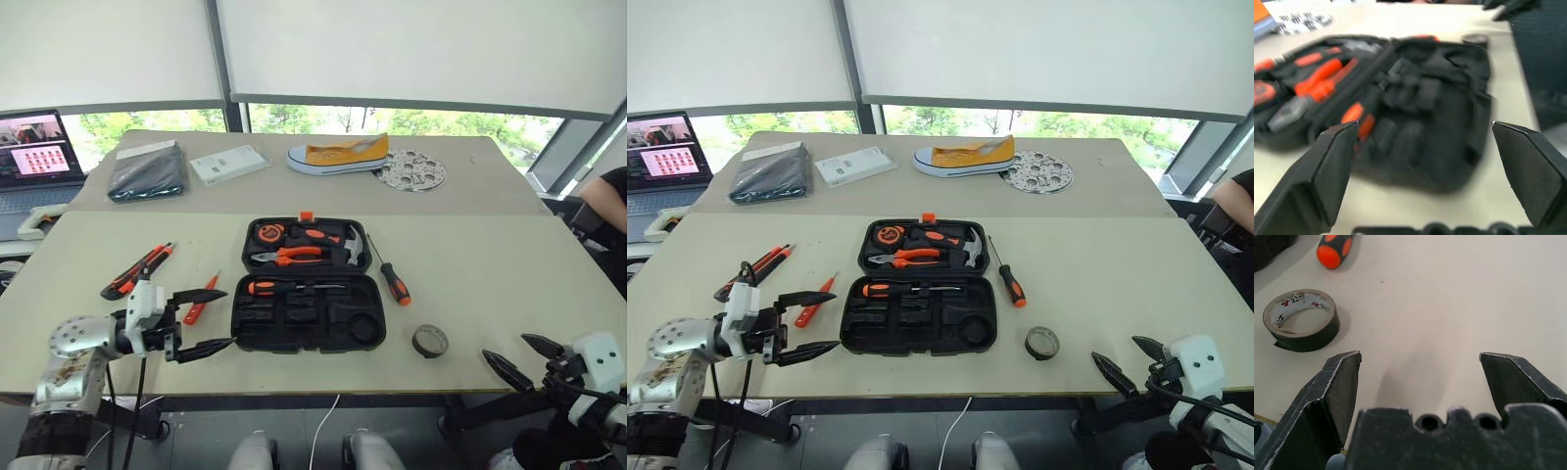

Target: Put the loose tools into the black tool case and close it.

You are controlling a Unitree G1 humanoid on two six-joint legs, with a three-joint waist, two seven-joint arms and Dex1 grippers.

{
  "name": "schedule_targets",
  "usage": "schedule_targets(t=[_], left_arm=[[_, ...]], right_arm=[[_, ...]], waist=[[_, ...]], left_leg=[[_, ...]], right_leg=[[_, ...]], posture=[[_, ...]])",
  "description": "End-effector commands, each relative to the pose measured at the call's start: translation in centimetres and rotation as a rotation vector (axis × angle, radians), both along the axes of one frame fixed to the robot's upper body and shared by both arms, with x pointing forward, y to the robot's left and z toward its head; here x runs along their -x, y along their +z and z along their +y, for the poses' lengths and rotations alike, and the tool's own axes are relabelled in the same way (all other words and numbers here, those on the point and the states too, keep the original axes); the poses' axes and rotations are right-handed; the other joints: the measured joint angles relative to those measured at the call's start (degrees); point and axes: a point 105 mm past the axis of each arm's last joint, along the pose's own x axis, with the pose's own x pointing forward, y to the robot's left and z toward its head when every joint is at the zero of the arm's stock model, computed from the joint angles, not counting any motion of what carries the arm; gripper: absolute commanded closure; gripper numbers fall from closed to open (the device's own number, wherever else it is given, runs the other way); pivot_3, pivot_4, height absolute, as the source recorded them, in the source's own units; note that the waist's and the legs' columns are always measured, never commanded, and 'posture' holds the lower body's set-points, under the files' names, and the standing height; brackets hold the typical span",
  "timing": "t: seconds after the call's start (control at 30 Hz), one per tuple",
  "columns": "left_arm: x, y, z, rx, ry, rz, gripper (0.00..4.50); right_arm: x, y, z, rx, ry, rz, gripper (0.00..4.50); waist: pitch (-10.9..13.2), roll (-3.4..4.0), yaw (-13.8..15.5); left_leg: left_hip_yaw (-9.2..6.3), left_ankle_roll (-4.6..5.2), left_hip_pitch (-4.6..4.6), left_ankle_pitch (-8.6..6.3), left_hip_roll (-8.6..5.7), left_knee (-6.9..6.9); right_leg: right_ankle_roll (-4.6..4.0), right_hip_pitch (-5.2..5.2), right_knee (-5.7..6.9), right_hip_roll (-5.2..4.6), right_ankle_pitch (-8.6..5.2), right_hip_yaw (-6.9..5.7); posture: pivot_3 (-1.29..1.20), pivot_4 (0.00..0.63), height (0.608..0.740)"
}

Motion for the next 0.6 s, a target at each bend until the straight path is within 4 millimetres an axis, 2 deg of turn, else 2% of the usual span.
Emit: schedule_targets(t=[0.03, 0.23, 0.43, 0.6], left_arm=[[0.5, 3.8, -2.1, 0.092, -0.087, -0.116, 0.01], [0.6, 3.8, -5.0, 0.057, -0.155, -0.130, 0.01], [0.4, 3.7, -5.1, 0.045, -0.138, -0.137, 0.01], [0.9, 3.7, -5.0, 0.041, -0.140, -0.090, 0.01]], right_arm=[[-3.2, 3.8, 2.6, 0.017, 0.073, -0.026, 0.00], [-7.6, 4.9, 6.5, 0.021, 0.159, 0.128, 0.00], [-11.3, 4.8, 9.6, 0.029, 0.166, 0.196, 0.00], [-12.2, 4.3, 11.3, 0.040, 0.189, 0.232, 0.00]], waist=[[0.0, 0.03, -0.2], [0.0, 0.01, -0.4], [0.0, 0.00, -0.5], [0.0, 0.00, -0.4]], left_leg=[[0.00, -0.01, -0.02, 0.00, -0.01, 0.00], [0.04, 0.20, -0.04, 0.17, -0.04, 0.03], [0.00, 0.28, -0.34, 0.05, -0.05, -0.12], [-0.01, 0.38, -0.54, -0.04, -0.08, -0.15]], right_leg=[[0.03, 0.00, -0.01, -0.04, 0.04, 0.00], [-0.11, 0.03, -0.04, 0.17, 0.07, 0.00], [-0.06, -0.16, -0.14, 0.27, 0.25, 0.03], [-0.01, -0.27, -0.23, 0.23, 0.20, -0.02]], posture=[[0.00, 0.150, 0.740], [0.00, 0.150, 0.740], [0.00, 0.150, 0.740], [0.00, 0.150, 0.740]])
